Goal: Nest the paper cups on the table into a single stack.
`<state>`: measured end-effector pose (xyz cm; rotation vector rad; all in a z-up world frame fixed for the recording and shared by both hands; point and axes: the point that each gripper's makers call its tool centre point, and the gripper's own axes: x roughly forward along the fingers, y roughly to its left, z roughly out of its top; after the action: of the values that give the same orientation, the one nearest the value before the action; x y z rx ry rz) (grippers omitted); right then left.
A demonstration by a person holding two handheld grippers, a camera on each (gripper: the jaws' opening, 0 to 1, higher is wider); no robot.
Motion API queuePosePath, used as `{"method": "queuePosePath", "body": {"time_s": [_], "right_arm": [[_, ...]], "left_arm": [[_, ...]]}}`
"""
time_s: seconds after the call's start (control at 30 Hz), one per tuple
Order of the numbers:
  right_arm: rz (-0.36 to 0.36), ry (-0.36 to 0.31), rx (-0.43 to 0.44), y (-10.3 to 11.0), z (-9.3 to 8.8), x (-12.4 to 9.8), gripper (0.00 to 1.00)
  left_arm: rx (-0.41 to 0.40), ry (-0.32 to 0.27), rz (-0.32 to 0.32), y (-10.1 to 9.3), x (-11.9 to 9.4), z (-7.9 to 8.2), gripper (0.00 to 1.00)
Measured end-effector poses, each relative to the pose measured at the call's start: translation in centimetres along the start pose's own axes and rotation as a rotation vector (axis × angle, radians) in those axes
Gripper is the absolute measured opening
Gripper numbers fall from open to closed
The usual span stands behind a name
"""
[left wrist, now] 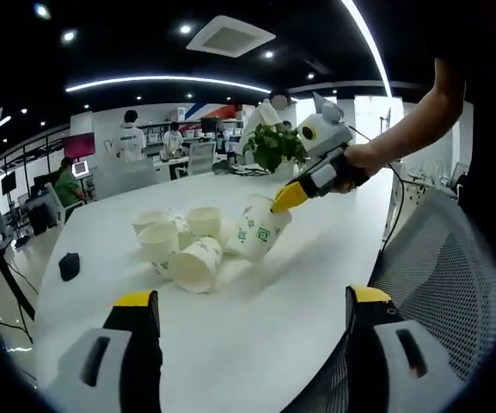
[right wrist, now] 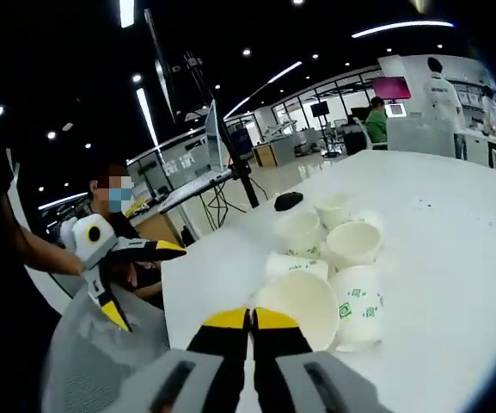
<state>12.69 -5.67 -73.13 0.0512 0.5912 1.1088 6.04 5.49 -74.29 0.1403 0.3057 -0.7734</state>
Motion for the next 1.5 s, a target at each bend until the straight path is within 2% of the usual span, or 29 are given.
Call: {"method": "queuePosePath", "body": {"time_s": [0.23,0.4,0.6,0.87,1.13,1.3,1.5], "right_arm": [[-0.011,0.043,-0.071,0.3,-0.1,-0.7,0.00],[-0.047,0.095,-0.146,0.3,-0.5,-1.2,0.00],[-0.054,0.163,-0.236,0.6,-1.2,-1.3,0.00],[-0.060,0.228,-0.335,1.2,-2.3,-0.7,0.00],[-0.049,0.298,-0.407,1.4,-4.2,0.4,0.00],[-0.040,0.319,-0.432,1.9,-4.9,1.1,0.00],[-0.035,0.347,-0.506,2.2,-5.6,1.8,0.00]], "left_arm": [[-0.004,-0.006,-0.004,-0.1,0.0,0.2,0.88],[-0.005,-0.009,-0.005,-0.1,-0.1,0.3,0.88],[-0.005,-0.018,0.001,0.0,-0.2,0.5,0.87],[0.002,-0.012,-0.001,-0.1,-0.2,0.4,0.86],[0.007,-0.009,0.002,0.0,-0.3,0.3,0.85],[0.009,-0.007,0.004,0.0,-0.3,0.3,0.85],[0.004,-0.009,0.005,0.0,-0.3,0.4,0.85]]}}
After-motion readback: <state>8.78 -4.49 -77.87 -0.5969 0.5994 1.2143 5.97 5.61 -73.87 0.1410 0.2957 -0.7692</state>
